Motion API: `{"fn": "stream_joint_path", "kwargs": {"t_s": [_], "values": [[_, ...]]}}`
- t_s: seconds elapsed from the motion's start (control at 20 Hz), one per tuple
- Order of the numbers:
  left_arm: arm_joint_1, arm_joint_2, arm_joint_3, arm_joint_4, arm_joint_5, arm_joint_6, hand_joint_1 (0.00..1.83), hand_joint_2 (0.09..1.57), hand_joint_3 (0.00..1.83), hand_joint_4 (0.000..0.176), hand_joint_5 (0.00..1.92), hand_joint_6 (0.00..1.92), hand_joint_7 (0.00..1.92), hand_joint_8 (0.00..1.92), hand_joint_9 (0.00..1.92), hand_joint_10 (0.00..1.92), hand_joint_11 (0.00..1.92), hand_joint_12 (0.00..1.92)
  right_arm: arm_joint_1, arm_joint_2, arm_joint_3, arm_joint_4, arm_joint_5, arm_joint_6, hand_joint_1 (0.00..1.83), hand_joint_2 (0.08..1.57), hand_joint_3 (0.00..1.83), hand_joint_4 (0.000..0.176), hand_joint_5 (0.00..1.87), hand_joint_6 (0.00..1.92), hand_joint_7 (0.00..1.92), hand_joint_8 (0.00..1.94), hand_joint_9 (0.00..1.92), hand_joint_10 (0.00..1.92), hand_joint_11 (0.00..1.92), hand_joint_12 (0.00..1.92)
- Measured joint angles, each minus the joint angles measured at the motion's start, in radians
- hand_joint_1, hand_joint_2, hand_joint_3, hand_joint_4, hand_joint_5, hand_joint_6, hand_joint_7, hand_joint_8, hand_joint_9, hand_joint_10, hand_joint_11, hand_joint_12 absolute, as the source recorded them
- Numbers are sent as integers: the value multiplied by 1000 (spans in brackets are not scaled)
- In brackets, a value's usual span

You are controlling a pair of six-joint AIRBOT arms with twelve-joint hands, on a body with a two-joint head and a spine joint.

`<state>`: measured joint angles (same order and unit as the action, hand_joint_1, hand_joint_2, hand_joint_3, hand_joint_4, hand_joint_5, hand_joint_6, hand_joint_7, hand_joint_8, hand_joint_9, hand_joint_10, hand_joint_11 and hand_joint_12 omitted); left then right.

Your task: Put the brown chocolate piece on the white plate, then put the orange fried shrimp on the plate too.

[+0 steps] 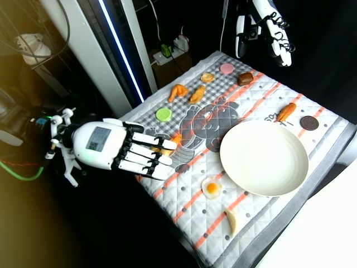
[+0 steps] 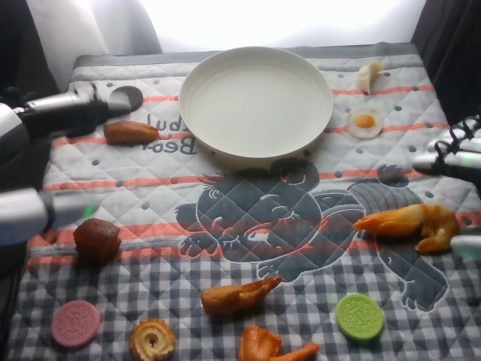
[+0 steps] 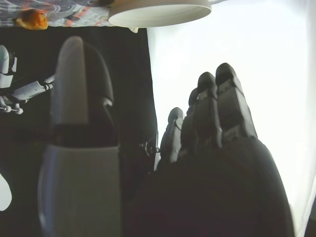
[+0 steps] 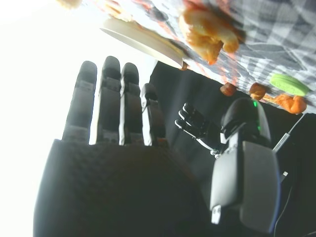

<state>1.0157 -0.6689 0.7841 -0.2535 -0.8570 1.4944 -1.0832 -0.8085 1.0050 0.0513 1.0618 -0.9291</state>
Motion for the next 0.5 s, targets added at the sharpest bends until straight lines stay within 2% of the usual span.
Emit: {"fn": "stream_joint_path", "kwargs": {"t_s": [0.05,0.15,0.2,0.25,0.3,0.35,0.5], "values": [[0,0,0,1,6,0,154,1324,0,117,444,1,430,1,435,2,0,859,0,0,0,0,0,0,362,1284,7,26,449,4,374,2,368,15,126,700],[0,-1,1,0,6,0,243,1274,0,134,441,1,426,1,440,3,14,878,0,0,0,0,0,0,366,1283,5,25,447,2,372,1,368,12,125,698],[0,-1,2,-18,10,34,494,1139,0,168,421,0,424,0,447,2,16,913,0,0,0,0,0,0,365,1286,5,27,442,0,374,1,377,14,142,704],[0,-1,0,-41,16,78,652,1047,0,174,409,0,415,0,446,1,2,953,0,0,0,0,0,0,355,1289,5,25,441,0,374,1,377,11,140,699],[0,-1,-11,-91,20,147,694,980,0,176,380,0,391,0,432,0,0,960,0,0,0,0,0,0,355,1289,4,20,444,1,378,2,378,10,138,695],[0,-1,-14,-121,39,212,743,943,0,176,329,0,362,0,405,0,0,879,0,0,0,0,-1,0,370,1288,2,18,448,2,381,2,382,8,145,689],[0,-13,-13,-170,79,254,843,832,0,176,228,0,375,2,382,0,0,827,0,-5,0,0,-1,0,368,1293,0,34,442,0,380,0,383,1,162,655]]}}
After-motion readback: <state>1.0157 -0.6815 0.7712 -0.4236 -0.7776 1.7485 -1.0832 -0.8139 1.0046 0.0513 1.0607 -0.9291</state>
